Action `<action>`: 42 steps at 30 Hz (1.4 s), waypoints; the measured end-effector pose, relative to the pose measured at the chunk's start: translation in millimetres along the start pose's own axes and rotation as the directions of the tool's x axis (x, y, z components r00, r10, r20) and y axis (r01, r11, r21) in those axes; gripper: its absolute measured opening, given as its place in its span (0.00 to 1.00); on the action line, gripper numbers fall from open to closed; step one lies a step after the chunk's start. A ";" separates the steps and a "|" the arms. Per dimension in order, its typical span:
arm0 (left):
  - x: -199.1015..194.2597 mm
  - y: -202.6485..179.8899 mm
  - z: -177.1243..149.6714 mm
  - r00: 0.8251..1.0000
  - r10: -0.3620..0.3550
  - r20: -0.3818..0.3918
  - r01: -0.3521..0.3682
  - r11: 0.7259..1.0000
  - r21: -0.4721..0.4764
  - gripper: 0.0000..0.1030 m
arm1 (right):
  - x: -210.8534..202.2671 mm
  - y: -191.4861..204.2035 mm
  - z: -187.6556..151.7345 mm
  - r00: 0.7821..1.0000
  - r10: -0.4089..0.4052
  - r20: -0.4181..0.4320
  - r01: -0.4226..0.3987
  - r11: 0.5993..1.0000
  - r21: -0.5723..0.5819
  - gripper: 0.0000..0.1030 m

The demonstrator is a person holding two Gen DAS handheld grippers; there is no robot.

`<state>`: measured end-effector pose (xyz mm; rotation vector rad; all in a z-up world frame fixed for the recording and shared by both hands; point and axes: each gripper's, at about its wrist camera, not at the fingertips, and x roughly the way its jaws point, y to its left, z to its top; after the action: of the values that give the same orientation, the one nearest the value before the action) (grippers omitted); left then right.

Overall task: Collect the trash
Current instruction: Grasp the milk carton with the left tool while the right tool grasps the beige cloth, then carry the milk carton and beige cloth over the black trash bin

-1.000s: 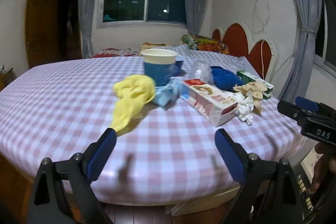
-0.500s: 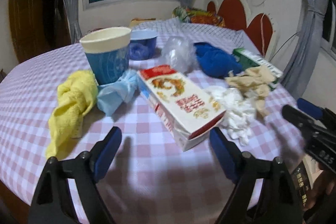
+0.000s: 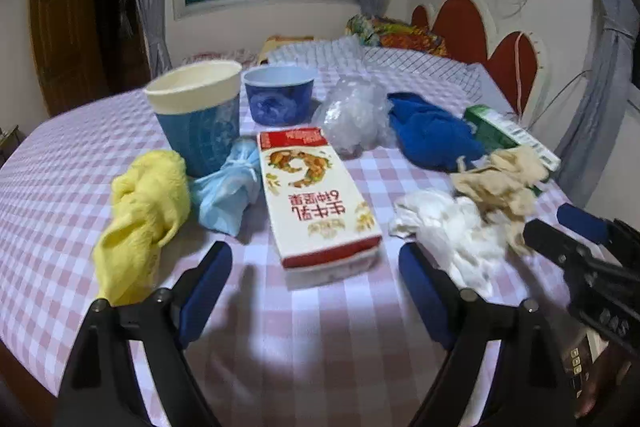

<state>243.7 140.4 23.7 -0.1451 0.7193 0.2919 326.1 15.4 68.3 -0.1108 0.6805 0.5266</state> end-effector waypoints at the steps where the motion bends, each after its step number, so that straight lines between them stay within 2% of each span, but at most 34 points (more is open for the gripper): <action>1: 1.5 1.6 1.9 1.000 -0.006 0.000 0.006 1.000 -0.009 0.84 | 3.1 2.4 3.2 1.000 0.006 -0.007 -0.006 1.000 -0.009 0.62; 5: 10.7 1.6 5.9 1.000 -0.001 -0.020 0.002 1.000 0.008 0.84 | 17.9 4.8 19.6 0.999 0.001 -0.043 -0.003 1.000 -0.026 0.62; 7: 11.9 1.6 7.3 1.000 -0.013 -0.026 0.014 1.000 0.013 0.83 | 25.7 1.9 26.1 0.997 0.025 -0.068 -0.026 1.000 -0.007 0.62; 8: 15.1 -0.9 9.7 1.000 -0.009 -0.027 0.009 1.000 0.019 0.81 | 32.0 2.5 27.8 0.995 0.023 -0.093 -0.024 1.000 -0.011 0.62; 12: 23.9 0.1 10.2 0.998 -0.025 -0.064 0.026 0.999 0.018 0.59 | 45.8 8.1 24.0 0.991 0.045 -0.129 -0.048 0.999 -0.021 0.62; 13: 24.8 -0.4 9.0 0.997 -0.024 -0.072 0.026 0.999 0.023 0.58 | 46.7 8.9 21.8 0.990 0.048 -0.131 -0.052 0.998 -0.023 0.58; 14: 24.0 -2.0 9.4 0.997 -0.020 -0.069 0.022 0.999 0.030 0.57 | 47.1 8.8 19.9 0.990 0.056 -0.133 -0.059 0.998 -0.020 0.47; 16: 22.7 -3.5 8.3 0.998 -0.023 -0.065 0.026 0.999 0.039 0.56 | 43.9 6.9 16.8 0.990 0.075 -0.117 -0.077 0.997 -0.010 0.42; 17: 20.3 -4.3 7.4 0.998 -0.025 -0.060 0.027 0.999 0.044 0.54 | 42.2 6.4 15.7 0.990 0.088 -0.112 -0.089 0.996 -0.005 0.32; 20: 15.4 -4.0 3.4 0.998 -0.041 -0.040 0.043 0.998 0.046 0.54 | 30.1 5.4 11.2 0.990 0.121 -0.067 -0.122 0.992 -0.008 0.24; 25: 0.8 -5.1 -3.5 0.998 -0.063 0.012 0.062 0.996 0.067 0.53 | 9.1 5.2 4.0 0.992 0.130 -0.005 -0.130 0.991 -0.031 0.21; 34: -34.1 -2.0 -17.3 0.993 -0.074 0.096 0.066 0.994 0.089 0.53 | -41.3 7.9 -11.9 0.993 0.049 0.110 -0.042 0.997 -0.066 0.21; 42: -59.2 -10.4 -27.2 0.986 -0.108 0.126 0.093 0.988 0.123 0.53 | -74.0 -3.0 -31.9 0.991 0.020 0.133 -0.015 0.999 -0.035 0.21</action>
<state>187.6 111.6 43.3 -0.0500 0.5931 0.1607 261.1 -27.4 89.6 -0.1010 0.5427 0.5574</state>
